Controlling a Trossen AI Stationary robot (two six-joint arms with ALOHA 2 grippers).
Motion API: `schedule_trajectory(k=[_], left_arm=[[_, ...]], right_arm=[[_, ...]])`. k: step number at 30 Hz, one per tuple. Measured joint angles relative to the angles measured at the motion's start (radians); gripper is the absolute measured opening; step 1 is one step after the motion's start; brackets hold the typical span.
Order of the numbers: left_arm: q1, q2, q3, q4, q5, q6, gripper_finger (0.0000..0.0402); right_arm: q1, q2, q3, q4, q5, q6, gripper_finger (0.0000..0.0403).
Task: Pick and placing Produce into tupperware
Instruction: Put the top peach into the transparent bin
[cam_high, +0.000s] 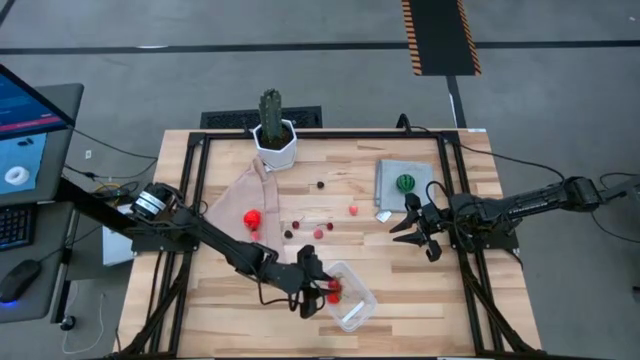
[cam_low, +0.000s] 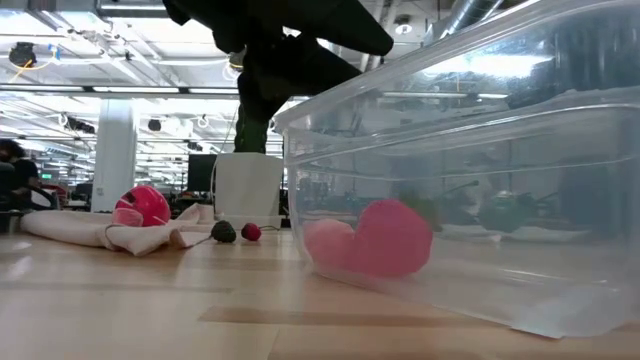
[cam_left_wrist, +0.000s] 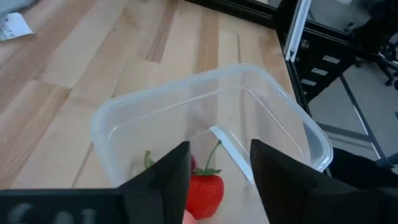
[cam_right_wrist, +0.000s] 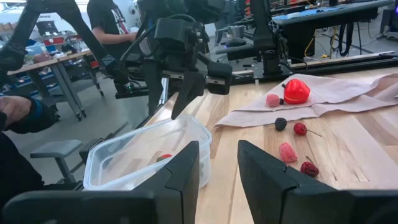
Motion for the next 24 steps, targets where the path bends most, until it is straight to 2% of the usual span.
schedule_trajectory(k=[3, 9, 18, 24], left_arm=[[0.0, 0.0, 0.0, 0.001, -0.006, 0.023, 0.0174], [0.0, -0.053, 0.0, -0.016, -0.114, 0.087, 0.0178], [-0.038, -0.258, -0.049, -0.129, -0.263, 0.212, 0.0178], [-0.059, -0.44, -0.191, -0.138, -0.342, 0.217, 0.0178]], right_arm=[[0.0, 0.0, 0.0, 0.0, 0.0, 0.0, 0.0133], [0.0, 0.0, 0.0, -0.002, 0.0, 0.009, 0.0134], [0.0, 0.0, 0.0, -0.003, 0.0, 0.009, 0.0134], [0.0, 0.0, 0.0, -0.003, 0.0, 0.009, 0.0133]])
